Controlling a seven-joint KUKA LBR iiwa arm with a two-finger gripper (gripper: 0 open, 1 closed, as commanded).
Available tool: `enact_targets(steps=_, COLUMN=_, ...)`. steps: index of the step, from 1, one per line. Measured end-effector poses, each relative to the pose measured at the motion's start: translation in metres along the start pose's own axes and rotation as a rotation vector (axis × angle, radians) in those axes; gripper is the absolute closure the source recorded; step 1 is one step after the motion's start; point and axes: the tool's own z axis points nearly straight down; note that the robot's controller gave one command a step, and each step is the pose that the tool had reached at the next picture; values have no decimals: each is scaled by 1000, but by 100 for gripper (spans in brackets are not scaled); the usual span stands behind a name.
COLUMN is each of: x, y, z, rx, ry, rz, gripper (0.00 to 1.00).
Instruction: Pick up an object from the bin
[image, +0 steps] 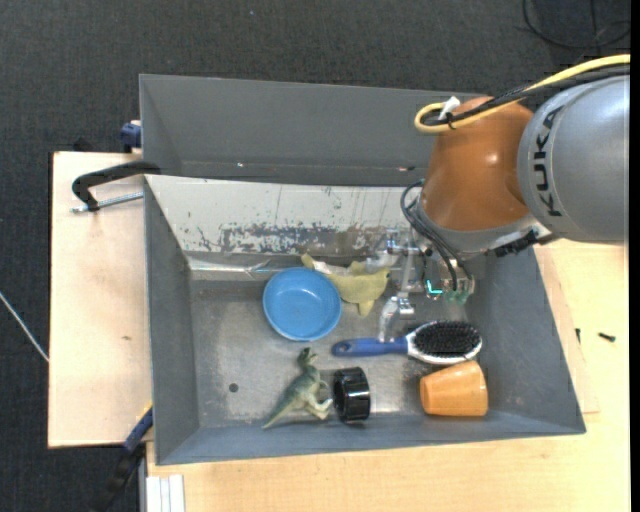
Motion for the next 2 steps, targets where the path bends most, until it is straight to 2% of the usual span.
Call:
enact_targets(steps=1, x=7, y=86, z=81, rx=1, ry=-16, rz=-157, gripper=0)
enact_targets(steps=2, x=7, y=89, z=77, rx=-6, ry=-17, rz=-158, gripper=100)
